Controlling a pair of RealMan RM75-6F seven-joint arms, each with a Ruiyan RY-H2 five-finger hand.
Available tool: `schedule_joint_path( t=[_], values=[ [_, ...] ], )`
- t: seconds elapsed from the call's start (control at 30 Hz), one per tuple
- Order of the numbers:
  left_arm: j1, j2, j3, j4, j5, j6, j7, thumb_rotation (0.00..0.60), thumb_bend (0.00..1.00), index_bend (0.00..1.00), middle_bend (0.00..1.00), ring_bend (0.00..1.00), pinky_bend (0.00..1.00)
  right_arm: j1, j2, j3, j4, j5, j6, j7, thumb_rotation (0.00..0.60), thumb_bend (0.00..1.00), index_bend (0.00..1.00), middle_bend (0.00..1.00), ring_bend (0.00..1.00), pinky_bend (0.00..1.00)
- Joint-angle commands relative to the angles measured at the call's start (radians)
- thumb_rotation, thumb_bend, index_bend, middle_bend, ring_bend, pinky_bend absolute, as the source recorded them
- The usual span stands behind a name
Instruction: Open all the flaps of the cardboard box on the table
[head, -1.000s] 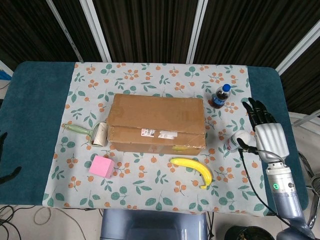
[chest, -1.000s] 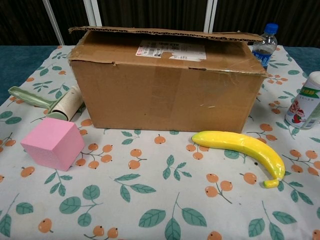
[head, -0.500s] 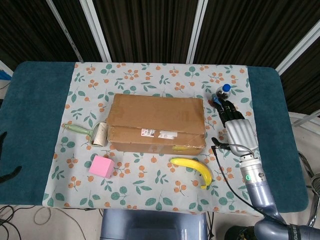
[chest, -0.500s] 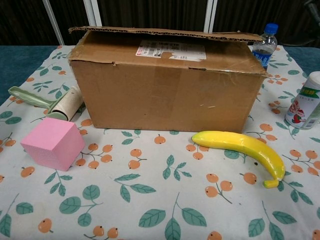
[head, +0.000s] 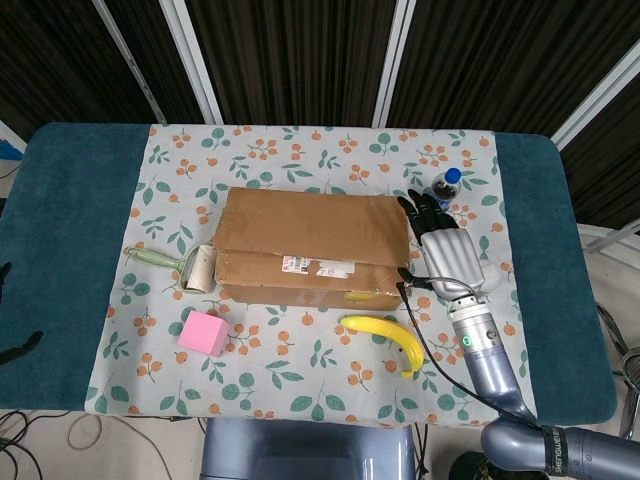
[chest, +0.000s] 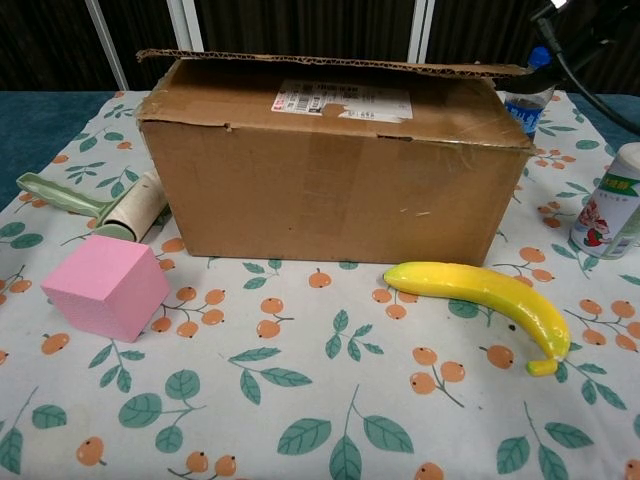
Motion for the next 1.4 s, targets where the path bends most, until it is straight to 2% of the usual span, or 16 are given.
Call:
schedule_joint_path(
  t=[0.03,0.3,0.53,0.77,1.13,1.27,1.4],
  values=[
    [-0.001,0.001,-0.001,-0.002,-0.003,-0.004,-0.003,0.600,0.12,0.00,0.00,0.00,0.00,0.015,-0.012,0.016,0.007,0.005,0.002,0.007,0.600,0.26,0.00,0.00,0.00,0.25],
    [-0.003,0.005,-0.002,-0.011,-0.012,-0.016,-0.012,0.600,0.12,0.00,0.00,0.00,0.00,0.087,-0.029,0.078,0.055,0.048,-0.025,-0.005,0.600,0.26,0.00,0.00,0.00,0.25],
    [-0.004,0.010,-0.003,-0.019,-0.019,-0.021,-0.020,0.600,0.12,0.00,0.00,0.00,0.00,0.189,-0.033,0.168,0.186,0.139,-0.078,-0.032,0.600,0.26,0.00,0.00,0.00,0.25],
    [-0.005,0.012,-0.003,-0.024,-0.020,-0.026,-0.024,0.600,0.12,0.00,0.00,0.00,0.00,0.294,-0.033,0.254,0.376,0.255,-0.135,-0.052,0.600,0.26,0.00,0.00,0.00,0.25],
    [-0.006,0.012,-0.002,-0.026,-0.020,-0.025,-0.020,0.600,0.12,0.00,0.00,0.00,0.00,0.396,-0.057,0.282,0.627,0.392,-0.231,-0.051,0.600,0.26,0.00,0.00,0.00,0.25],
    [-0.006,0.012,-0.002,-0.026,-0.019,-0.024,-0.020,0.600,0.12,0.00,0.00,0.00,0.00,0.404,-0.069,0.287,0.672,0.442,-0.244,-0.028,0.600,0.26,0.00,0.00,0.00,0.25],
    [-0.007,0.010,-0.001,-0.026,-0.018,-0.025,-0.017,0.600,0.12,0.00,0.00,0.00,0.00,0.405,-0.080,0.275,0.700,0.439,-0.242,0.000,0.600,0.26,0.00,0.00,0.00,0.25]
  ],
)
